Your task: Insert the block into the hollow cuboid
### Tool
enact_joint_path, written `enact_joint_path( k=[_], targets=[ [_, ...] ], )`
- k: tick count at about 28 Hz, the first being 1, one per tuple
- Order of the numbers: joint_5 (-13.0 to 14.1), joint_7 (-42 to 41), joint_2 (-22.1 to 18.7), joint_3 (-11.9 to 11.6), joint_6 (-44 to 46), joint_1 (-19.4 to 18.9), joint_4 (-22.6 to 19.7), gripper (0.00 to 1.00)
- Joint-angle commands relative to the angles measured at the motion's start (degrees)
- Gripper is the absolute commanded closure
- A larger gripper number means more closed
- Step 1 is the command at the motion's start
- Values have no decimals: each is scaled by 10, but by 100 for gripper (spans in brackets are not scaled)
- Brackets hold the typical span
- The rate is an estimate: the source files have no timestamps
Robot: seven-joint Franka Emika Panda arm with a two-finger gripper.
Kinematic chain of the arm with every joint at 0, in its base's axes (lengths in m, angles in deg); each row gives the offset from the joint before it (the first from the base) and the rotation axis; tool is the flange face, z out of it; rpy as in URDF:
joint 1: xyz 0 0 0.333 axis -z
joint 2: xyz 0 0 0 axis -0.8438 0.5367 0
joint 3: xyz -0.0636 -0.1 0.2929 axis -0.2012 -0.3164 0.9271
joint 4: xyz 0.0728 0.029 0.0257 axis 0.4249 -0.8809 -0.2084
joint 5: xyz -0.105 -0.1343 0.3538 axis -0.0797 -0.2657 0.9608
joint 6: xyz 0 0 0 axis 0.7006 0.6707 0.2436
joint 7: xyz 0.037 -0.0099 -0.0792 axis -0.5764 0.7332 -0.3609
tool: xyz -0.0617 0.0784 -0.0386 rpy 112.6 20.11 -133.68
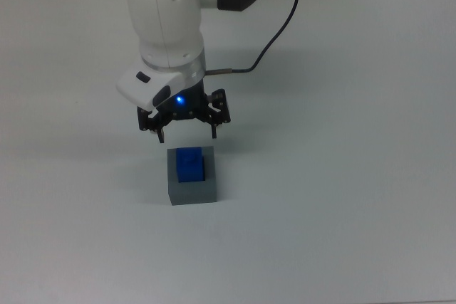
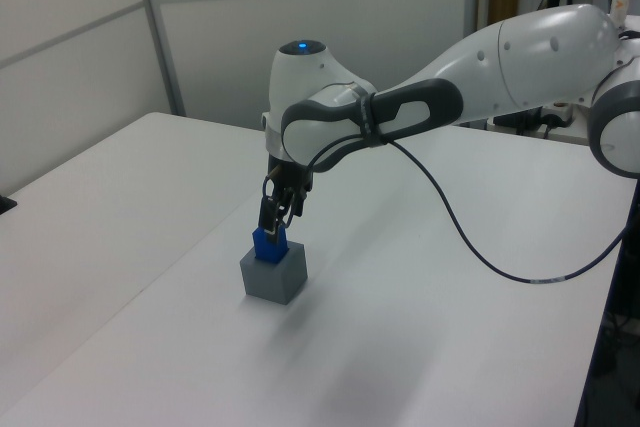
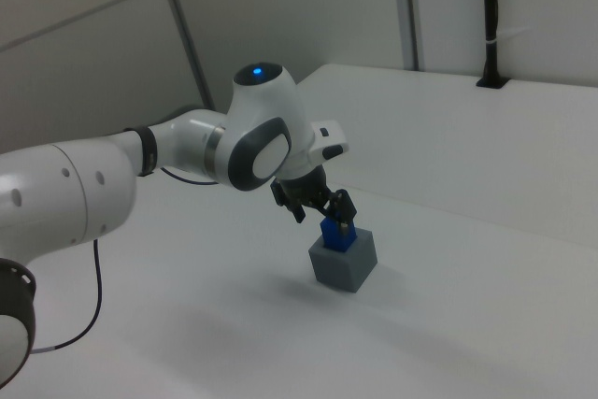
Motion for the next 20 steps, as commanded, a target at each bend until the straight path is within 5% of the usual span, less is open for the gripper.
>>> enact_joint_path(
  k=[1,5,12,20],
  targets=[
    [7,24,-44,-3,66,-2,-1,0],
    [-3,51,-77,-6,117,-2,-1,0],
    [-61,56,-130,-6,217,-7,-4,0],
    [-72,78,-169,-5,272,-7,-16,0]
  ],
)
